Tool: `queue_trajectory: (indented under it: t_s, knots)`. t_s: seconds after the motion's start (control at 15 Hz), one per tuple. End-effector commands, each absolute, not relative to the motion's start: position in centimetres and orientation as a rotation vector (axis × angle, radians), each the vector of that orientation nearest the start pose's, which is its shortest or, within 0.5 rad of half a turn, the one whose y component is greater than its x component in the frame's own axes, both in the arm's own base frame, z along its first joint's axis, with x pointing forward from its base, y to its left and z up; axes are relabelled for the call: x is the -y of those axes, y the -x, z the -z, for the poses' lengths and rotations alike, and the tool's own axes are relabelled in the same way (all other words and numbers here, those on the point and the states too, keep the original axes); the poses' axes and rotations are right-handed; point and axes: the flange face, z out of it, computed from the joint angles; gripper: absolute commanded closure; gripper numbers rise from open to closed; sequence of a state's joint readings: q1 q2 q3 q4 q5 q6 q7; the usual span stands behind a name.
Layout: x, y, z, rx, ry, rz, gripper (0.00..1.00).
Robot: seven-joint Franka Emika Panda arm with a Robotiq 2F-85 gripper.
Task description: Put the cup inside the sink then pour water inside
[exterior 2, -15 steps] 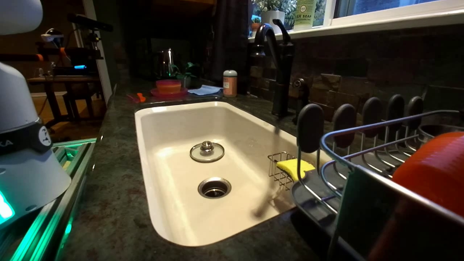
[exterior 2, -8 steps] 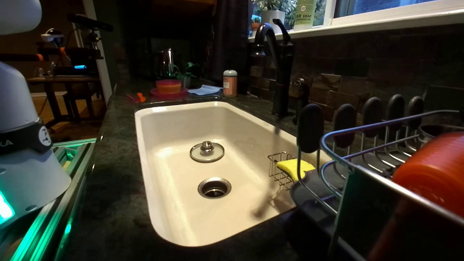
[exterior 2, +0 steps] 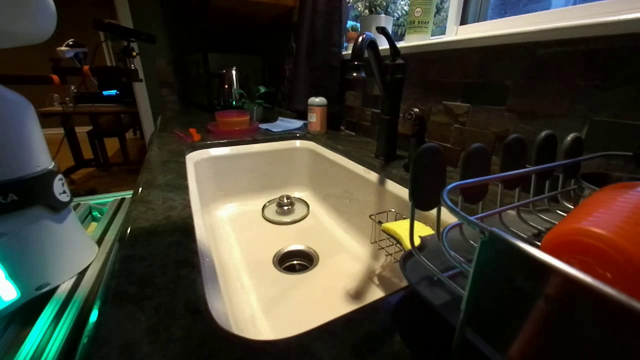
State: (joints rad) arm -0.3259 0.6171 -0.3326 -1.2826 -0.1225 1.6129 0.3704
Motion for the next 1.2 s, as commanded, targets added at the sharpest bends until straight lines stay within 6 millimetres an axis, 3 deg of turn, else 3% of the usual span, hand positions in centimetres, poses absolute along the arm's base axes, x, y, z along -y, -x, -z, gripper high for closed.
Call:
queue_trajectory:
  t_s: [0.0, 0.73, 0.8, 0.93, 1.13]
  knots:
    - [39.9, -57.3, -37.1, -1.514, 3.021, -0.539, 0.00]
    - [40.4, -56.5, -33.5, -1.397, 3.018, -0.730, 0.00]
    - [40.5, -56.4, -33.3, -1.394, 3.017, -0.741, 0.25]
    - [40.6, -56.1, -33.2, -1.400, 3.003, -0.761, 0.32]
    - [40.6, -55.5, -33.8, -1.408, 2.988, -0.799, 0.58]
